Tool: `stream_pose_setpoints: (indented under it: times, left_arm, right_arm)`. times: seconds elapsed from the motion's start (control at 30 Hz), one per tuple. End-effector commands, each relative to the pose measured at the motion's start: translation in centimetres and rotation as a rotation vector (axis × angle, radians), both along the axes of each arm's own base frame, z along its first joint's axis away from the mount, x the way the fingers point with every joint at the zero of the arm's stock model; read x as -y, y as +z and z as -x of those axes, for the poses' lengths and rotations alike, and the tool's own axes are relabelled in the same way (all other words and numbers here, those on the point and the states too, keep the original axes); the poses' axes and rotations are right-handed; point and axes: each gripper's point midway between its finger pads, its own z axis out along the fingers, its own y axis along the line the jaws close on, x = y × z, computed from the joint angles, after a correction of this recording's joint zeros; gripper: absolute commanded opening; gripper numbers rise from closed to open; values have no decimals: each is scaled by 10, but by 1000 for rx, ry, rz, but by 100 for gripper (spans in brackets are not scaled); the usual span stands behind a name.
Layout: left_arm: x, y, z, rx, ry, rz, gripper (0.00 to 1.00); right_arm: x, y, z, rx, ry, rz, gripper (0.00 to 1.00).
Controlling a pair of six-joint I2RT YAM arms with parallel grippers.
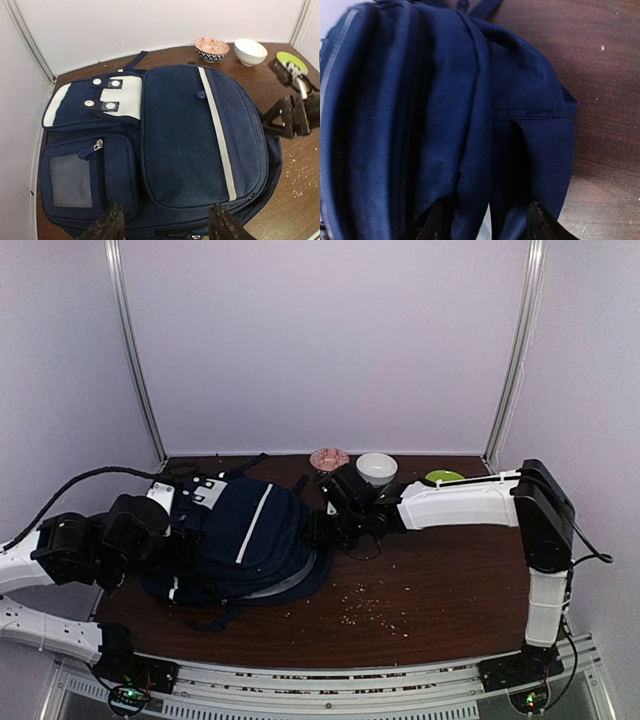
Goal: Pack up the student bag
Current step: Move the student bag to the center of the board.
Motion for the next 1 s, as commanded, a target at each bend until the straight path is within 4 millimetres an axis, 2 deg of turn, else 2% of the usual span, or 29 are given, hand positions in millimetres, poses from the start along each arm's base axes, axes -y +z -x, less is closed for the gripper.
stream_pose_setpoints:
  times: [0.0,0.07,0.17,0.23,0.33,0.4,0.53,0.73,0.8,0.87,0.97]
  left_arm:
    - [-21,21,-6,88,119,72,98]
    - [-28,23,-6,108,147,102,98]
    - [-28,20,-6,126,145,148,98]
    - [-23,8,-6,129,119,164,98]
    - [-17,-16,-4,110,88,189,98]
    - [-18,-27,-3,97,93,197,98]
    - [-11,-38,-5,62,63,215,98]
    - [13,-45,-19,27,-16,221,97]
    - [25,-46,-25,28,-43,219,97]
    - [41,-43,-34,28,-77,246,97]
    - [59,-45,-52,4,-107,253,96]
  right_arm:
    - [36,-58,3,-55,-11,270,54]
    - [31,-65,5,-75,1,242,54]
    - [30,-51,8,-43,-14,158,56]
    - [33,-46,8,-22,-14,148,50]
    - [43,-62,17,-71,4,204,20]
    - [54,-73,22,-101,-11,179,1]
    - [90,-87,28,-145,-91,134,0]
    - [156,-70,34,-94,-250,73,0]
    - [172,-64,38,-77,-279,68,0]
    - [181,-62,40,-75,-283,72,0]
    - [182,-54,35,-51,-265,93,0]
